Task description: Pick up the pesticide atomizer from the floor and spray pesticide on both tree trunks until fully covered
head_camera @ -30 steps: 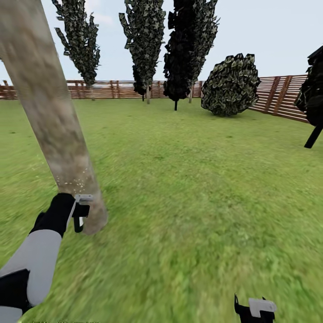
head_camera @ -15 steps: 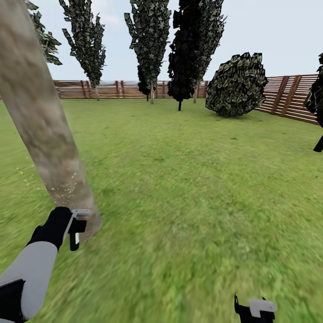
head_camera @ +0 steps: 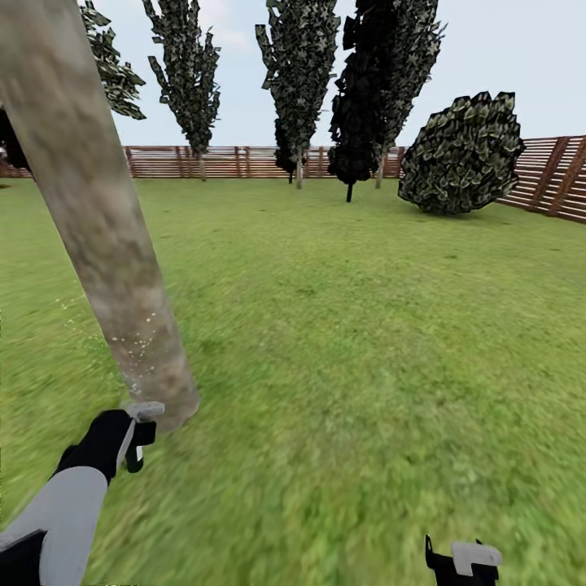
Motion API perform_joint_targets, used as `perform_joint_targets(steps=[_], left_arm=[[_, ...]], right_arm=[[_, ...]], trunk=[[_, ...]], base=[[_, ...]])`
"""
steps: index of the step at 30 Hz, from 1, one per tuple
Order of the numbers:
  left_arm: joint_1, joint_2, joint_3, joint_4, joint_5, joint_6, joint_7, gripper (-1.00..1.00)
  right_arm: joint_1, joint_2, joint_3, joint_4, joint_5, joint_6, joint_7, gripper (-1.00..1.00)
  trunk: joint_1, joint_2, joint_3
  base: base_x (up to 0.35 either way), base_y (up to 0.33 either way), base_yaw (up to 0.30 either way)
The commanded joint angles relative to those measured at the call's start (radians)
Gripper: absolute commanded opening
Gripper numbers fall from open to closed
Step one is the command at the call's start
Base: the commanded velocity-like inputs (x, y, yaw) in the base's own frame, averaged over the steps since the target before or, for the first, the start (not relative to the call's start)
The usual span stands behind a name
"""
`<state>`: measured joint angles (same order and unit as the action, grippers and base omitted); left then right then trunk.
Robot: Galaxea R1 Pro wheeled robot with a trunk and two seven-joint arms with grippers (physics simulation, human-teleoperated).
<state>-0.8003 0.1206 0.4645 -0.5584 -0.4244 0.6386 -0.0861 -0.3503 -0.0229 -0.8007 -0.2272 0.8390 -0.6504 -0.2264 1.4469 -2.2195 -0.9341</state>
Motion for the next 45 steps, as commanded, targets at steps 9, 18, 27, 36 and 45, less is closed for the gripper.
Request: perform_joint_targets(steps=[9,18,27,36,45], left_arm=[[0.016,-0.029,0.032,0.078,-0.025,-0.119,0.007,-1.00],[0.035,-0.023,0.037,0.066,-0.023,-0.122,0.073,-1.00],[0.035,-0.034,0.038,0.066,-0.020,-0.123,0.074,-1.00],[0.035,-0.036,0.037,0.066,-0.020,-0.124,0.075,-1.00],[0.035,-0.038,0.037,0.066,-0.019,-0.125,0.075,-1.00]], right_arm=[[-0.001,-0.001,-0.005,0.000,0.011,-0.003,-0.007,1.00],[-0.001,-0.001,-0.005,0.000,0.011,-0.003,-0.007,1.00],[-0.001,-0.001,-0.005,0.000,0.011,-0.003,-0.007,1.00],[-0.001,-0.001,-0.005,0.000,0.011,-0.003,-0.007,1.00],[-0.001,-0.001,-0.005,0.000,0.011,-0.003,-0.007,1.00]], trunk=[[0.000,0.000,-0.001],[0.000,0.000,-0.001],[0.000,0.000,-0.001],[0.000,0.000,-0.001],[0.000,0.000,-0.001]], base=[[0.177,-0.149,0.010],[0.195,-0.182,0.047],[-0.067,-0.066,0.271],[0.139,-0.084,0.279],[0.231,-0.185,0.046]])
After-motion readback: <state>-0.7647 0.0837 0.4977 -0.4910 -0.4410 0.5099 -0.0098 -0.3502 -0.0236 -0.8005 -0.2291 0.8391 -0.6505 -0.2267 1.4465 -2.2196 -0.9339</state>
